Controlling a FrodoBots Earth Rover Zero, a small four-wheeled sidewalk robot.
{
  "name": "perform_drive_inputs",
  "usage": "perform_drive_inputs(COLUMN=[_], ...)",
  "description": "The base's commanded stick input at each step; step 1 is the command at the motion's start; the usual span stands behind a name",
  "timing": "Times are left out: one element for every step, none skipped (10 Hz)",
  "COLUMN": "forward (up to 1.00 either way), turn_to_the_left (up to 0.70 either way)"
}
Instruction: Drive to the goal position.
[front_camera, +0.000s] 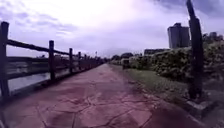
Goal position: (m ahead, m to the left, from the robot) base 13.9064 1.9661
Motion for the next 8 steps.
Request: perform_drive_inputs(forward=[1.00,1.00,1.00,1.00,1.00,1.00,1.00,1.00], turn_to_the_left=[0.00,0.00,0.00,0.00,0.00,0.00,0.00,0.00])
